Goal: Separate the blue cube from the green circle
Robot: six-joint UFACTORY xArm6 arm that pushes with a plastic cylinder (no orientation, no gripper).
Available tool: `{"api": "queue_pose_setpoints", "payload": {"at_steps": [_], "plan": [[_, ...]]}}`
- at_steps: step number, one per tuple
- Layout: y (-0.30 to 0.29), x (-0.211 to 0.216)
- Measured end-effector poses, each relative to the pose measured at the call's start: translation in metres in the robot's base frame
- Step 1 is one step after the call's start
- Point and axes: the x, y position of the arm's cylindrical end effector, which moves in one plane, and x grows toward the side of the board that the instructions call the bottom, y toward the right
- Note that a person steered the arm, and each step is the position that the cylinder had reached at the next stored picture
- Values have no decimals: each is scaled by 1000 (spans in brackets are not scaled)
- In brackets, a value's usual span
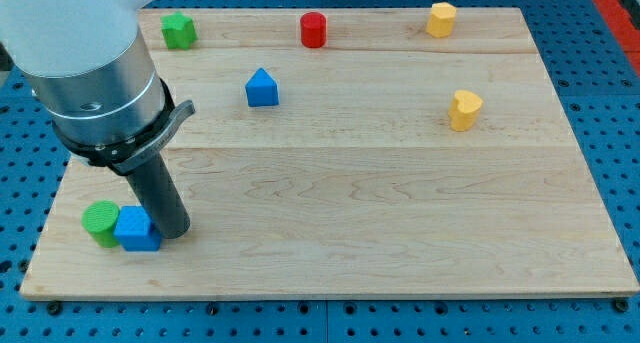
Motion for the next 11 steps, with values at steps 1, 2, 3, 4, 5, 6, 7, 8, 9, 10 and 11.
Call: {"api": "queue_pose_setpoints", "payload": {"at_steps": [1,2,3,4,5,6,7,8,9,10,11], "plan": [[5,-5],[21,-19],[37,-32],[40,-45],[2,-47],[-45,-47],[-93,-45],[-103,-33],[-143,12],[-118,36],[-51,33]]}}
